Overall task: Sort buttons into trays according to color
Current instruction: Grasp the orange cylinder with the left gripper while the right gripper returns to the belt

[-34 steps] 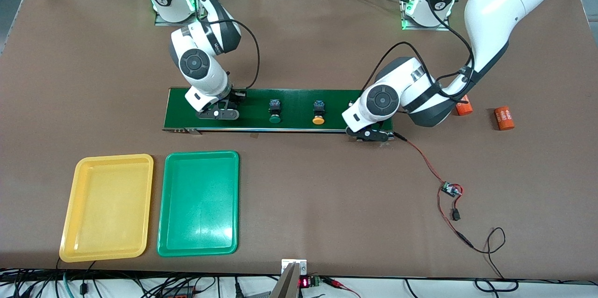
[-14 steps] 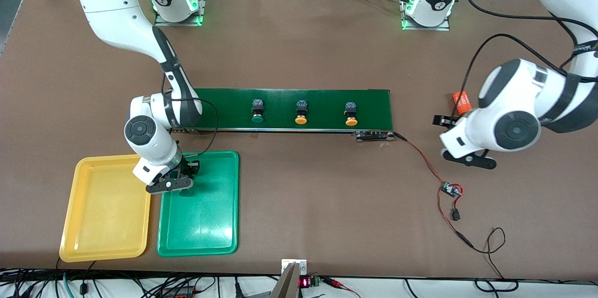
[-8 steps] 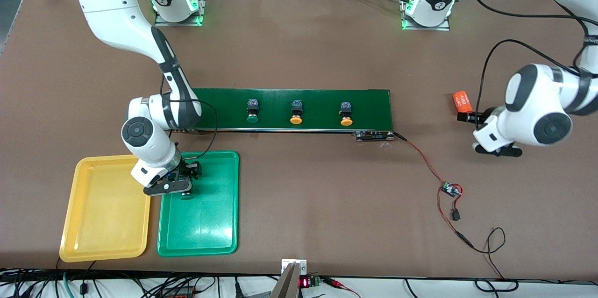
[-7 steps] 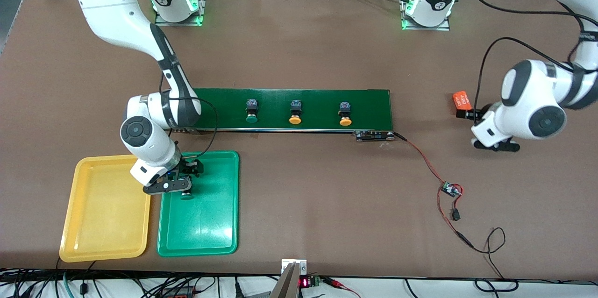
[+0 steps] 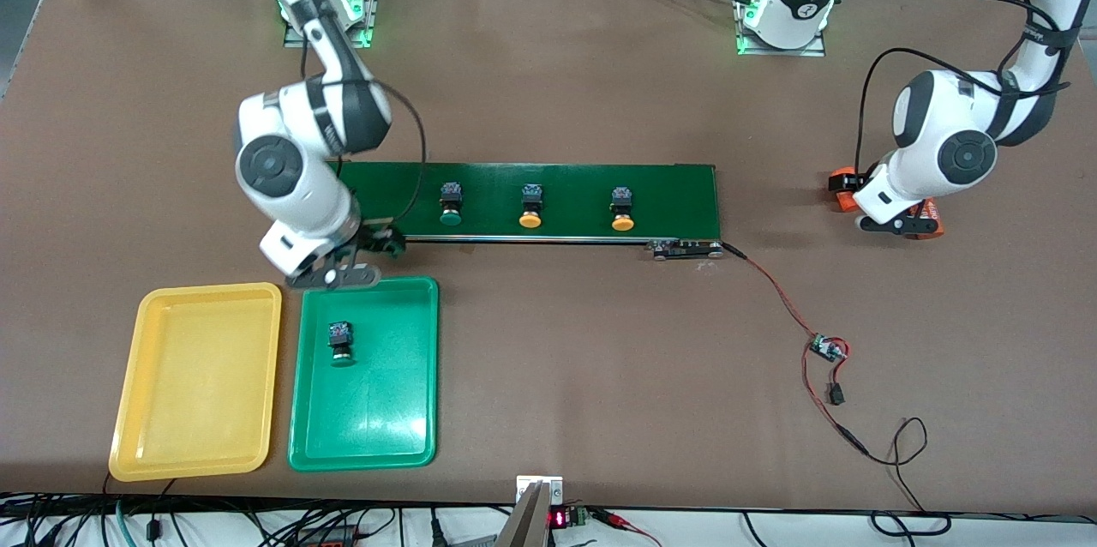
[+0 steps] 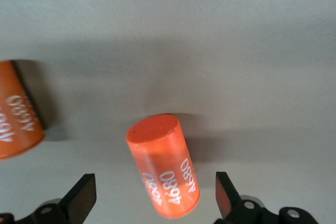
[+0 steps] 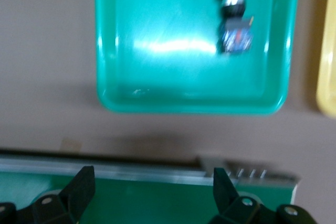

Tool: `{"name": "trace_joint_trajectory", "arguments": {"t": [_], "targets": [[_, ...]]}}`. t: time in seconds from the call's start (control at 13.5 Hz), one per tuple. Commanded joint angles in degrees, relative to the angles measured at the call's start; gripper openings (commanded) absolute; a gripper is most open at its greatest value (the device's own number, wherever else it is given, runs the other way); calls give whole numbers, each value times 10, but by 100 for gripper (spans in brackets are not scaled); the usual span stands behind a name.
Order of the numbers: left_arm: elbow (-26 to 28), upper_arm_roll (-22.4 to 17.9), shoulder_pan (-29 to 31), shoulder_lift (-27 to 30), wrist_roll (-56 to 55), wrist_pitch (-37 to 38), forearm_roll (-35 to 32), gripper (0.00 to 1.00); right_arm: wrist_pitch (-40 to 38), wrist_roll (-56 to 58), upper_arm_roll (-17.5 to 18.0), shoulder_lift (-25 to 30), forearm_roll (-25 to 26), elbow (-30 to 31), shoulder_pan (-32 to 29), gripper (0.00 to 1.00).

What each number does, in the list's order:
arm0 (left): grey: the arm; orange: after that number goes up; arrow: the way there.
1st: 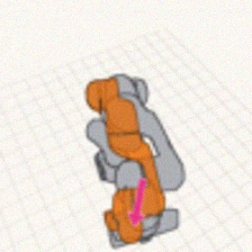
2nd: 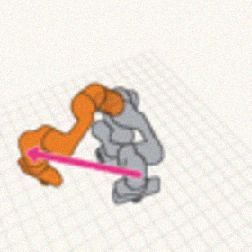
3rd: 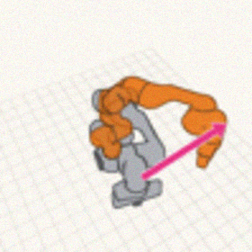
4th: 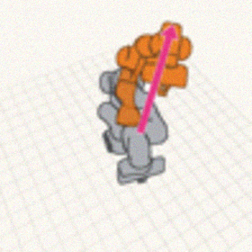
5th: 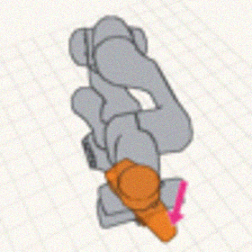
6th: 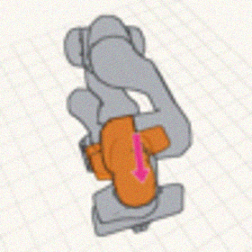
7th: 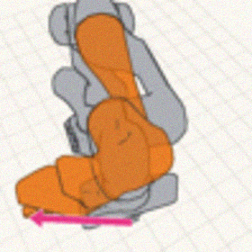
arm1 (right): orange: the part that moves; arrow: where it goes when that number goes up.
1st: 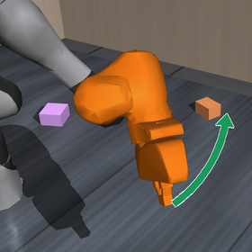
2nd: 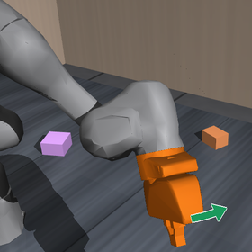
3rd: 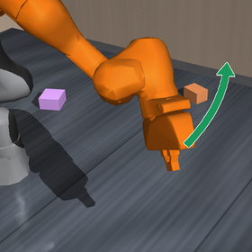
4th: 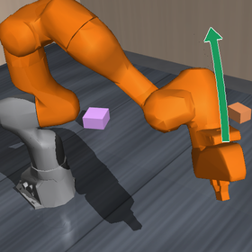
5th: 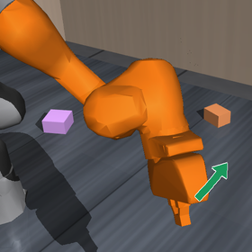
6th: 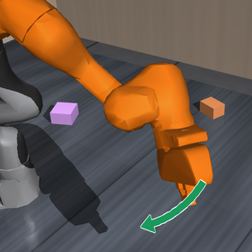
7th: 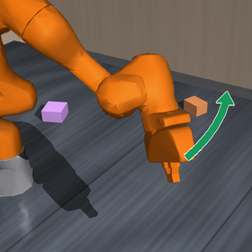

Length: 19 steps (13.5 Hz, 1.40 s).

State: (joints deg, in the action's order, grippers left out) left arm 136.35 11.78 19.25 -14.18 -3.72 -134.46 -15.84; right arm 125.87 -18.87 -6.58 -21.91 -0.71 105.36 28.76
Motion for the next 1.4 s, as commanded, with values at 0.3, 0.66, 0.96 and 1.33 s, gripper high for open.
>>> {"name": "trace_joint_trajectory", "arguments": {"t": [0.3, 0.66, 0.96, 1.33], "targets": [[31, -28, -4, -12, 7, -77, 15, 45, 12, -142, 78, 61, -7, 112, 14, 100], [17, -12, -5, 3, 9, -61, 17, 18, 68, -144, 90, 59, -7, 163, 19, 100], [-79, 91, -11, 1, 11, 76, 18, 14, 82, -142, 89, 40, -7, 172, 15, 97], [-152, 180, -11, -9, 162, 127, 20, 15, 80, -140, 88, 34, -7, 169, -5, 42]]}}
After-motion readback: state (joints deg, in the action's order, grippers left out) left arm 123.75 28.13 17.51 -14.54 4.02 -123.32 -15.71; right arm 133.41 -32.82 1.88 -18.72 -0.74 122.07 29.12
